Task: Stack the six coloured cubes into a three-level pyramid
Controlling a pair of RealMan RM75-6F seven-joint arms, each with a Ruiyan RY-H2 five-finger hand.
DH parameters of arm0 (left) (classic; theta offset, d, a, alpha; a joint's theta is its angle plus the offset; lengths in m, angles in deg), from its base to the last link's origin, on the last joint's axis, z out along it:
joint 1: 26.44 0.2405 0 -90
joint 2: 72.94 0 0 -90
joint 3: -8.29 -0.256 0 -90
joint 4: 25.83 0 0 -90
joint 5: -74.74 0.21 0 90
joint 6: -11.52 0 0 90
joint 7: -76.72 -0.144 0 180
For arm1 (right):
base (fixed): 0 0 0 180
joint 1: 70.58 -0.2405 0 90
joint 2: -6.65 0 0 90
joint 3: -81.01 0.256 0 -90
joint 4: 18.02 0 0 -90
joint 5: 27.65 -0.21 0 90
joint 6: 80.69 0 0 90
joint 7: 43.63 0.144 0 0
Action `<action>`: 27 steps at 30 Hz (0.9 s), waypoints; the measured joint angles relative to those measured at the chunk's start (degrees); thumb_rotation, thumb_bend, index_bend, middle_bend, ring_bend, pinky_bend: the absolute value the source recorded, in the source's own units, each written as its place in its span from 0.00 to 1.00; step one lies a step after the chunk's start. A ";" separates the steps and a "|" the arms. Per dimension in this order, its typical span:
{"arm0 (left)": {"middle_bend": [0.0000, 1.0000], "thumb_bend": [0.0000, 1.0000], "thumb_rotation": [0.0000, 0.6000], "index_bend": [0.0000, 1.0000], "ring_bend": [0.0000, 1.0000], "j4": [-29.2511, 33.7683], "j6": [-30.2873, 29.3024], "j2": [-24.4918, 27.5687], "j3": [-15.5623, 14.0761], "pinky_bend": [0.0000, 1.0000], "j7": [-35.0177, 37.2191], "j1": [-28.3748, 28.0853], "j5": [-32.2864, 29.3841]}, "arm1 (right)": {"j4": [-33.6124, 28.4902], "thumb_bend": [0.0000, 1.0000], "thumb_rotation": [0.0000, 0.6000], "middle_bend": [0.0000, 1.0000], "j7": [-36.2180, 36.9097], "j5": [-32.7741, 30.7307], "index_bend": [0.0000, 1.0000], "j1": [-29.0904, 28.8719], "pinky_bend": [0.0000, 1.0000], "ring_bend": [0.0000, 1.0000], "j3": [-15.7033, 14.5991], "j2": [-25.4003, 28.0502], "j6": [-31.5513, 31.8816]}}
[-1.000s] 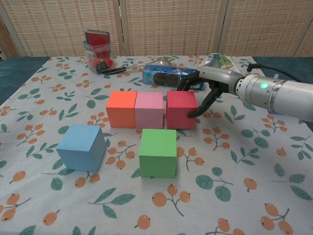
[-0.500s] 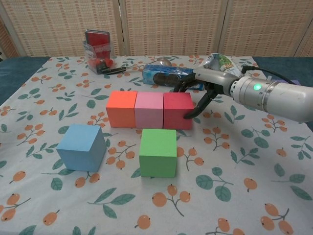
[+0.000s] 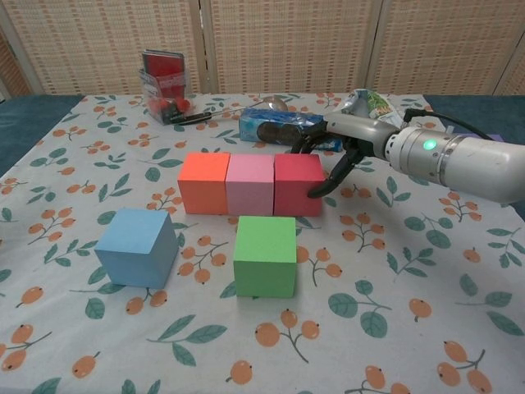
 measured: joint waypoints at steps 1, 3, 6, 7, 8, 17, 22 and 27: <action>0.05 0.31 1.00 0.06 0.00 0.00 0.00 0.02 -0.01 0.21 0.01 0.01 0.00 | 0.09 0.03 1.00 0.39 0.01 -0.01 0.37 -0.06 0.02 0.16 0.00 -0.09 -0.08; 0.05 0.31 1.00 0.06 0.00 -0.02 0.03 0.04 -0.05 0.21 0.10 0.06 -0.04 | 0.29 0.03 1.00 0.39 0.04 -0.02 0.37 -0.18 0.02 0.16 -0.05 -0.28 -0.28; 0.05 0.31 1.00 0.06 0.00 -0.15 0.08 -0.02 -0.07 0.21 0.21 0.09 -0.12 | 0.53 0.03 1.00 0.39 0.10 0.01 0.37 -0.27 0.02 0.16 -0.14 -0.50 -0.36; 0.05 0.31 1.00 0.06 0.00 -0.18 0.08 -0.04 -0.06 0.21 0.25 0.10 -0.13 | 0.60 0.03 1.00 0.39 0.13 0.01 0.36 -0.29 0.02 0.16 -0.16 -0.59 -0.38; 0.06 0.31 1.00 0.06 0.00 -0.21 0.08 -0.05 -0.07 0.21 0.28 0.10 -0.11 | 0.63 0.03 1.00 0.39 0.17 0.00 0.36 -0.31 0.02 0.16 -0.16 -0.62 -0.39; 0.06 0.31 1.00 0.06 0.00 -0.30 0.02 -0.06 -0.06 0.21 0.50 0.12 0.02 | 0.12 0.03 1.00 0.39 0.20 -0.01 0.36 -0.08 0.02 0.16 -0.20 -0.23 0.09; 0.05 0.31 1.00 0.06 0.00 -0.18 0.09 0.00 -0.12 0.21 0.46 0.11 0.08 | -0.10 0.03 1.00 0.39 0.10 -0.14 0.36 -0.10 0.02 0.16 -0.17 -0.11 -0.02; 0.06 0.31 1.00 0.05 0.00 -0.23 0.25 -0.01 -0.14 0.21 0.48 0.08 0.00 | 0.01 0.03 1.00 0.39 0.14 -0.29 0.36 -0.22 0.02 0.16 -0.07 -0.26 -0.20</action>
